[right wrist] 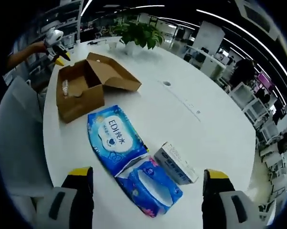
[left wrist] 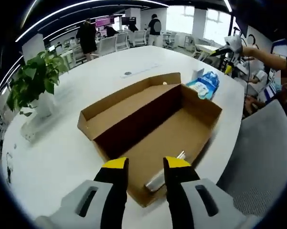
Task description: Operate the shoe box by opening the lid, removing the specified soft item, and placing it in the target area until the item is outside and the box remains undamaged.
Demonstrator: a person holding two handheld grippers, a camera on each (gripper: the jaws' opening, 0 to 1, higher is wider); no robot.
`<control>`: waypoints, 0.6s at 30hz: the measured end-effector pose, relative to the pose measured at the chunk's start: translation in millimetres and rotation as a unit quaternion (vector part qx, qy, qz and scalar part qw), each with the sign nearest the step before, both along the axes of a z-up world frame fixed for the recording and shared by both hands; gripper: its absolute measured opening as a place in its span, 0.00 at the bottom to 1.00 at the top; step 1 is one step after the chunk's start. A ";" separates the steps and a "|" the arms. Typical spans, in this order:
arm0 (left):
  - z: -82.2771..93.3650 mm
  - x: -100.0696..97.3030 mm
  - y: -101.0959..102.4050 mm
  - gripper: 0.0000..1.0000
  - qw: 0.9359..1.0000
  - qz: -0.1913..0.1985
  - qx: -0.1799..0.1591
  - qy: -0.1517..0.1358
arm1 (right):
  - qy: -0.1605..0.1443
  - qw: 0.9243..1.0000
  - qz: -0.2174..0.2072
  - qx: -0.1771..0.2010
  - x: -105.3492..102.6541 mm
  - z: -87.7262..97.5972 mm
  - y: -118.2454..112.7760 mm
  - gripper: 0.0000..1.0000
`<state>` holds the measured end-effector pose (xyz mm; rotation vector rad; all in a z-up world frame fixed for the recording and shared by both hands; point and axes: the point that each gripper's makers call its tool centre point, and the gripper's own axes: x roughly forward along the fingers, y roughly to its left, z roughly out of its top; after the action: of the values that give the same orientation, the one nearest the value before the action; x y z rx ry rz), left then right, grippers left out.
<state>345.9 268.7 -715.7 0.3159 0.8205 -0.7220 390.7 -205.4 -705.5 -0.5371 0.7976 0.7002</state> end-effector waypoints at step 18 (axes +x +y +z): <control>-15.6 -8.1 -20.1 0.40 0.980 -0.179 0.072 0.039 | -0.024 0.996 -0.035 0.078 -55.1 19.0 44.5 0.99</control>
<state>337.8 248.6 -731.3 0.5779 0.9023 -1.0187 335.6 -160.9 -686.5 -0.3813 0.7062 0.6754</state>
